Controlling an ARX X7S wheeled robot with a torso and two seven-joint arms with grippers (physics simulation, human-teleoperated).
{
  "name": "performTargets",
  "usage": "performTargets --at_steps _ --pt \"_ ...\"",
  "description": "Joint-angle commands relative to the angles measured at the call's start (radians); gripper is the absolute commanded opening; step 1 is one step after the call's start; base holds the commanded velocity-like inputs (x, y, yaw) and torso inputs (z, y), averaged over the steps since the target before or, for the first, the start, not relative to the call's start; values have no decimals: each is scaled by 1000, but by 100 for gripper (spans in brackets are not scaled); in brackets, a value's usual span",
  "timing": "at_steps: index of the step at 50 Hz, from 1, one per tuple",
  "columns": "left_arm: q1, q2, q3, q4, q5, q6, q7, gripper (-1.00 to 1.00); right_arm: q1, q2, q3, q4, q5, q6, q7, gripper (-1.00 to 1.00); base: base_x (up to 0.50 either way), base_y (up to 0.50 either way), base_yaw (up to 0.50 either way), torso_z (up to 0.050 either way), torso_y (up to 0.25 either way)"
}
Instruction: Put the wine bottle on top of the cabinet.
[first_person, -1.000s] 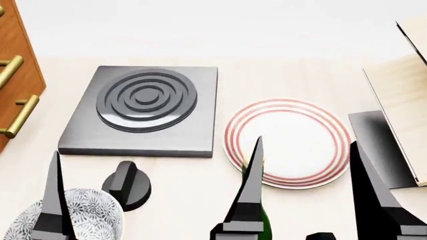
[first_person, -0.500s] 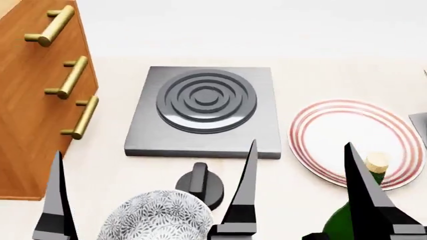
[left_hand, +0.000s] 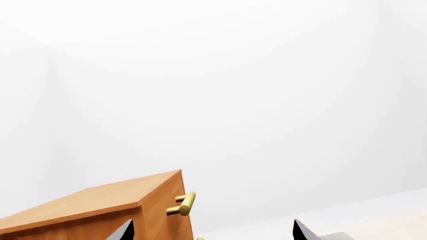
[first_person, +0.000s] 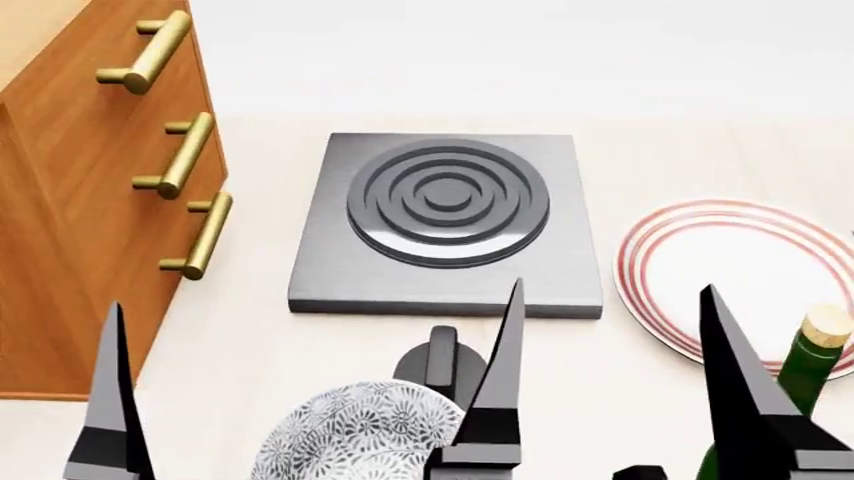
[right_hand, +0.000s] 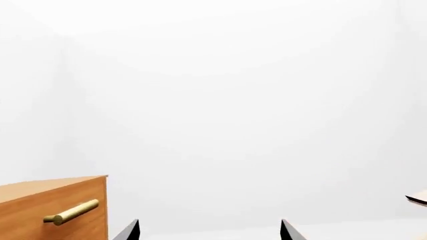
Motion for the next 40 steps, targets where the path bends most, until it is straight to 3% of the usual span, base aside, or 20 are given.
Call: performTargets --at_steps 1,13,16,24,40 --pt "2 3 9 1 8 -1 2 100 -14 23 25 39 -14 -26 7 100 0 0 0 0 0" --pt "1 -2 3 -1 0 -3 -4 100 -47 112 183 52 -9 -1 64 100 0 0 0 0 0" --pt "0 0 6 0 4 -4 -2 100 -4 172 123 48 -104 75 72 100 0 0 0 0 0" --pt "2 1 -3 0 -10 0 -4 100 18 177 191 96 -25 76 55 100 0 0 0 0 0" --pt "-5 8 -6 1 -9 -1 3 100 -4 133 192 223 3 -4 4 100 0 0 0 0 0"
